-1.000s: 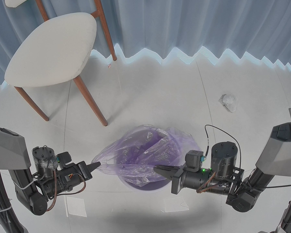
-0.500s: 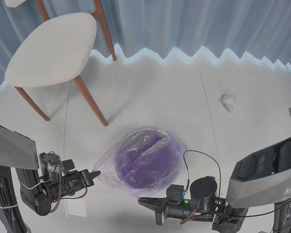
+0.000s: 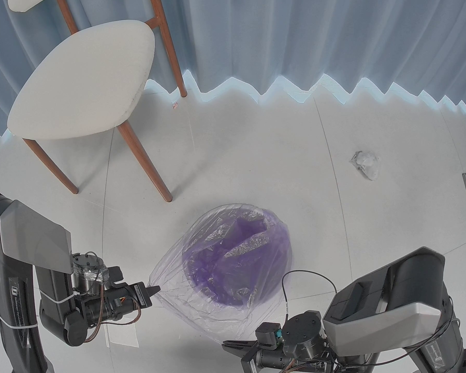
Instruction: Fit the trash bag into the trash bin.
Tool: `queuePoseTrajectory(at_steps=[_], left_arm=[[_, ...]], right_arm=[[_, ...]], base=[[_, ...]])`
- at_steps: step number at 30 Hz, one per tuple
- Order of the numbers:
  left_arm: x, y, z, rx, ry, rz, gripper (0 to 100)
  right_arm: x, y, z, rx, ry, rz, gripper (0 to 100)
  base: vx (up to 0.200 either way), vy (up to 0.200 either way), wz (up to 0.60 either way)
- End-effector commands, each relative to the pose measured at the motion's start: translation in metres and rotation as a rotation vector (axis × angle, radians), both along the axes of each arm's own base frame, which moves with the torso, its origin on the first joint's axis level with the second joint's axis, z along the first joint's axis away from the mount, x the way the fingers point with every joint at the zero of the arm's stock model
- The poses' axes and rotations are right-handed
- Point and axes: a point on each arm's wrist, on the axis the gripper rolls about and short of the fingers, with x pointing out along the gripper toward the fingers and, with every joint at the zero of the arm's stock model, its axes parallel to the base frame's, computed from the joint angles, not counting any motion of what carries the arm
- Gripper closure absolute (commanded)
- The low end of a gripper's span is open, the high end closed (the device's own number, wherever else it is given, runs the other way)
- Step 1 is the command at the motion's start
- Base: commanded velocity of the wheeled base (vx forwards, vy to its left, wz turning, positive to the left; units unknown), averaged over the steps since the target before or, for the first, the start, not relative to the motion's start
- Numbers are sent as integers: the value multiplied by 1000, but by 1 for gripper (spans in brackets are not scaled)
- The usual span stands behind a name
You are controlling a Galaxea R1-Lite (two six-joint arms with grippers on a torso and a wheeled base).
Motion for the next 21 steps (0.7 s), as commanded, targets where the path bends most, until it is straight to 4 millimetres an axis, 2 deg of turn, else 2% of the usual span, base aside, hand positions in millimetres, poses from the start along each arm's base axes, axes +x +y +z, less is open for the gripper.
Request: queuePoseTrajectory(at_steps=[1, 10, 21], left_arm=[[1, 0, -10, 8, 29, 3, 100], [4, -1, -16, 12, 40, 2, 100], [9, -4, -16, 11, 20, -3, 100]], right_arm=[[2, -1, -14, -27, 6, -27, 100], [2, -5, -16, -46, 14, -80, 100], [0, -20, -16, -93, 37, -171, 100]], base=[[0, 0, 0], [0, 0, 0], [0, 0, 0]])
